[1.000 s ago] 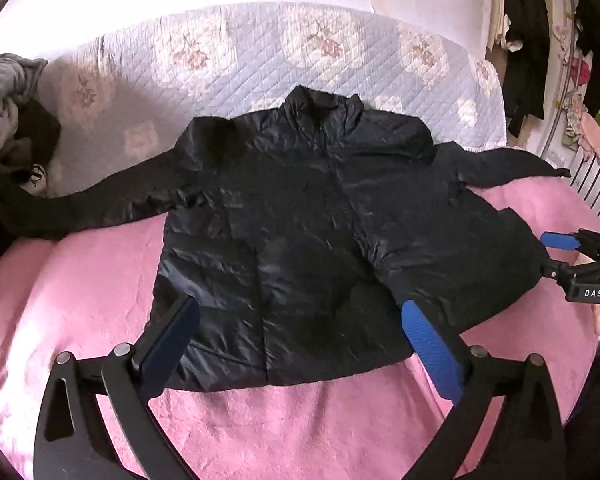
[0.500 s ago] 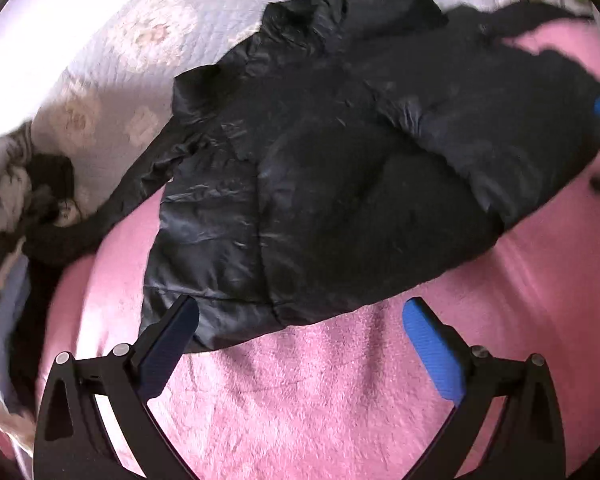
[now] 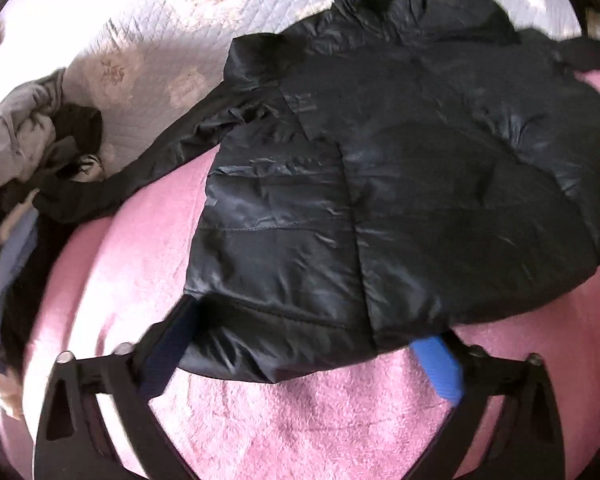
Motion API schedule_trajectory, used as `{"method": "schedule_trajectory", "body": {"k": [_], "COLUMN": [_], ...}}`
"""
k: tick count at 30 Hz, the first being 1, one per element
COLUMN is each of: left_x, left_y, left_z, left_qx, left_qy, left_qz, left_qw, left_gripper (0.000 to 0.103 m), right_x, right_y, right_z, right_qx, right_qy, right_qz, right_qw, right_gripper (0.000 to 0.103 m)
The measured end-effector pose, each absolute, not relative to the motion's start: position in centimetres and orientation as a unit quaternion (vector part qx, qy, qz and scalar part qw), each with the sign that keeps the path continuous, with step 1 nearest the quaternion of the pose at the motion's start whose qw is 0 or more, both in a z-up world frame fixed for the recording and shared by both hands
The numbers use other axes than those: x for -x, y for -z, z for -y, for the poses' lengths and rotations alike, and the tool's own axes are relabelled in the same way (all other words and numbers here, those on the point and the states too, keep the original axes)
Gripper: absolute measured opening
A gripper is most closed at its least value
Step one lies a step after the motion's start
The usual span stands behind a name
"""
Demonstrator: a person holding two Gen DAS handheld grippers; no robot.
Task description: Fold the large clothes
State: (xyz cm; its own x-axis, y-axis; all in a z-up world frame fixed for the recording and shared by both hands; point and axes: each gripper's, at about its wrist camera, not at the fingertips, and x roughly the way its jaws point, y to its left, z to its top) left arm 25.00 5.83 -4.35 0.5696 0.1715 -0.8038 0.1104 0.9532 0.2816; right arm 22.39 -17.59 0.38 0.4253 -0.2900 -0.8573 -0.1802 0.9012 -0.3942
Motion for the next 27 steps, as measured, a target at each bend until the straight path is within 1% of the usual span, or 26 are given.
{"method": "schedule_trajectory", "body": {"k": [2, 3, 4, 5, 7, 8, 11, 14, 18, 22, 24, 25, 26, 27], "left_x": [-25.1, -25.1, -25.0, -24.9, -24.5, -24.2, -23.4, -22.2, -20.0, -16.7, -15.8, -15.5, -15.7, -16.2], "left_y": [3.9, 3.5, 3.1, 2.7, 1.7, 1.1, -0.1, -0.4, -0.4, -1.9, -2.7, -3.1, -3.4, -3.9], "left_z": [-6.2, -6.5, -6.6, -6.7, -6.4, -6.3, -6.1, -7.0, -7.1, -8.5, -8.7, -8.6, -8.5, -8.6], "left_qx": [-0.114, -0.093, -0.074, -0.058, -0.039, -0.037, -0.038, -0.010, -0.052, -0.026, -0.033, -0.040, -0.046, -0.053], "left_qy": [0.007, 0.017, 0.025, 0.032, 0.043, 0.049, 0.053, 0.066, 0.076, 0.095, 0.094, 0.092, 0.091, 0.083], "left_qz": [-0.475, -0.477, -0.476, -0.476, -0.472, -0.466, -0.464, -0.489, -0.513, -0.530, -0.527, -0.524, -0.522, -0.512], "left_qw": [0.872, 0.874, 0.876, 0.877, 0.880, 0.882, 0.884, 0.870, 0.853, 0.843, 0.844, 0.846, 0.847, 0.853], "left_gripper": [0.066, 0.060, 0.043, 0.030, 0.023, 0.019, 0.018, 0.017, 0.017, 0.020, 0.025, 0.031, 0.041, 0.046], "right_x": [-22.7, -22.7, -22.7, -22.6, -22.6, -22.6, -21.9, -20.5, -16.7, -12.2, -10.8, -10.6, -10.4, -10.7], "right_y": [-0.4, -0.6, -1.2, -1.6, -1.9, -2.2, -3.0, -4.3, -5.3, -6.2, -7.0, -7.3, -7.8, -8.2], "right_z": [18.4, 18.7, 19.3, 19.8, 20.3, 20.5, 20.1, 20.0, 20.1, 20.0, 20.0, 20.2, 20.2, 20.4], "right_qx": [0.203, 0.194, 0.169, 0.147, 0.122, 0.116, 0.129, 0.132, 0.105, 0.076, 0.071, 0.071, 0.074, 0.078], "right_qy": [0.040, 0.047, 0.050, 0.045, 0.034, 0.024, 0.013, 0.009, -0.015, -0.019, -0.019, -0.019, -0.013, -0.007], "right_qz": [-0.543, -0.544, -0.542, -0.543, -0.544, -0.543, -0.538, -0.531, -0.541, -0.544, -0.542, -0.541, -0.536, -0.531], "right_qw": [0.813, 0.815, 0.822, 0.825, 0.829, 0.831, 0.833, 0.837, 0.834, 0.836, 0.837, 0.838, 0.841, 0.844], "right_gripper": [0.087, 0.084, 0.066, 0.041, 0.021, 0.016, 0.010, 0.010, 0.010, 0.010, 0.010, 0.011, 0.013, 0.016]}}
